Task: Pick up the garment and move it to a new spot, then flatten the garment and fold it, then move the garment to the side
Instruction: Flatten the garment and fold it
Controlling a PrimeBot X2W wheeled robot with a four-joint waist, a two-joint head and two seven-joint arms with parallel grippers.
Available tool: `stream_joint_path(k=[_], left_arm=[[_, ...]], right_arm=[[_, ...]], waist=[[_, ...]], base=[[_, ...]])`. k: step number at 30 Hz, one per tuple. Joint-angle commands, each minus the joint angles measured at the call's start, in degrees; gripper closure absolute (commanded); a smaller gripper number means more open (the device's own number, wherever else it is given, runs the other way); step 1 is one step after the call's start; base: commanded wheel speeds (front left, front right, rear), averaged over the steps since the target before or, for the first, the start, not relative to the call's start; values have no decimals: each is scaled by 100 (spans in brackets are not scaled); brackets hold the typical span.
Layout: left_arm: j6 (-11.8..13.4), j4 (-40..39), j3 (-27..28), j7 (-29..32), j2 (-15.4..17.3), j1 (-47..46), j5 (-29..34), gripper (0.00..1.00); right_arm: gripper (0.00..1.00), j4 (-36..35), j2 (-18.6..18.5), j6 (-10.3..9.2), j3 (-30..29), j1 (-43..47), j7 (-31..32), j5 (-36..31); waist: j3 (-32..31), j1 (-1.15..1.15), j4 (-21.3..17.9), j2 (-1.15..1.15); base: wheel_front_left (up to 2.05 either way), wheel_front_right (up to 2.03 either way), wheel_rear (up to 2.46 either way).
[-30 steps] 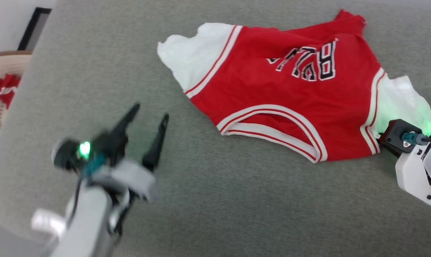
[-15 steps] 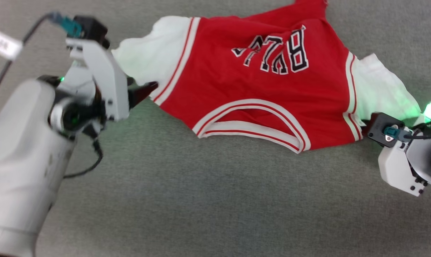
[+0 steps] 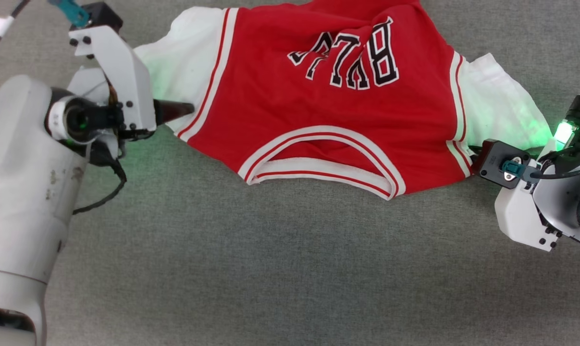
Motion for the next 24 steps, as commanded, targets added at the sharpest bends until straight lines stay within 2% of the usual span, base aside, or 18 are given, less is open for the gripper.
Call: stream_joint_path(k=[1,2,4,5,6,10,16,19,24], left_arm=[[-39,156,-71,64,-24,227,-26,15],[-103,175,-101,78,-79,261,-46,22],[-199,251,-138,-19,-200,318,-61,60],[-240,289,-165,-43,-269,343,-72,83],[-296,323,-171,-104,-314,348,-84,100],[-450,416,-9,-501,-344,276,-172,100],[-610,293,445,-1099,-258,280,-644,100],[-648,-77,619,-1266,-270,427,-990,100],[-643,-1199,841,-1384,-141,851,-1648,100]], right_arm=[[100,203,116,-10,165,217,84,-6],[100,204,117,-10,165,202,71,13],[100,226,122,-10,165,173,43,50],[100,237,131,-10,165,156,10,65],[100,255,135,-10,163,123,-34,91],[100,361,132,-16,130,-103,-425,305],[100,576,19,-11,47,-299,-1377,919],[100,522,-87,-11,-108,-219,-1742,1211],[100,232,-455,-10,-568,3,-2058,1579]], waist=[[-1,0,5,0],[3,0,13,0],[9,0,33,0],[9,0,41,0],[2,0,47,0],[-99,0,17,0],[-455,0,-59,0],[-656,0,-87,0],[-851,0,-114,0]], base=[[0,0,0],[0,0,0],[0,0,0],[0,0,0],[0,0,0],[0,0,0],[0,0,0],[0,0,0],[0,0,0]])
